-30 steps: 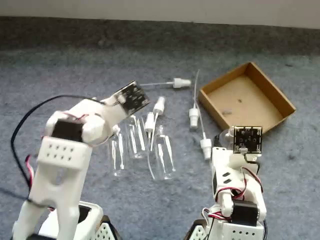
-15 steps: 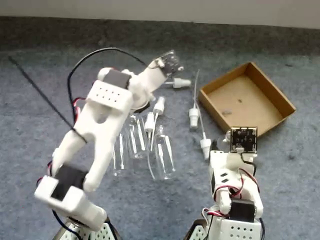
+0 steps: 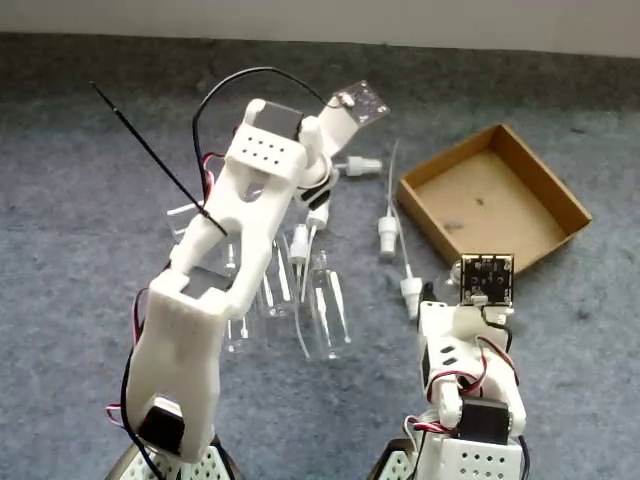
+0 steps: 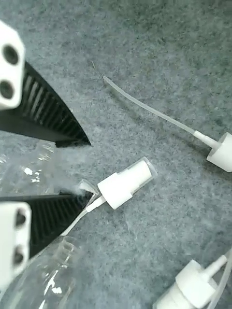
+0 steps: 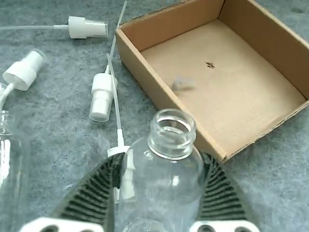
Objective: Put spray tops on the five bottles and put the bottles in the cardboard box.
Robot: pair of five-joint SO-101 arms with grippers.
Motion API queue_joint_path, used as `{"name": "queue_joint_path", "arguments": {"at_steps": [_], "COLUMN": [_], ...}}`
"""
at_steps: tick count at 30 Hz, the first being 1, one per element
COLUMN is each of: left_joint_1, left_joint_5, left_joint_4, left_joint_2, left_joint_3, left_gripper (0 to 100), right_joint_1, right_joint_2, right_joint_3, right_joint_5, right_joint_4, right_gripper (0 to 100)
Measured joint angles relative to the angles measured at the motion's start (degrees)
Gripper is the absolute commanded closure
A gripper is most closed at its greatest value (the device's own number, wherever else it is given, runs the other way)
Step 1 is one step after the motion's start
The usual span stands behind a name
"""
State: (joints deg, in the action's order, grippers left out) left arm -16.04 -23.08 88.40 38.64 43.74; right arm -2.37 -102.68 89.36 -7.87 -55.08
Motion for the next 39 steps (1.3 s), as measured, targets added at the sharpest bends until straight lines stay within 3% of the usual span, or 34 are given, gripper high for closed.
{"name": "queue_joint_path", "arguments": {"at_steps": [8,15,39], "left_joint_1": [0.2,0.1,0.0], "left_joint_5": [0.0,0.0,0.0], "left_joint_4": [6.2,6.8,4.7], "left_joint_2": [14.9,22.8,29.7], "left_joint_3": [20.0,29.5,35.3], "left_gripper": [87,87,87], "right_joint_1": [0.0,0.0,0.0], "right_joint_2": [0.0,0.0,0.0], "right_joint_3": [0.0,0.0,0.0], "right_joint_5": [0.0,0.0,0.0], "right_joint_4": [0.0,0.0,0.0], "right_gripper": [92.4,92.4,92.4]}}
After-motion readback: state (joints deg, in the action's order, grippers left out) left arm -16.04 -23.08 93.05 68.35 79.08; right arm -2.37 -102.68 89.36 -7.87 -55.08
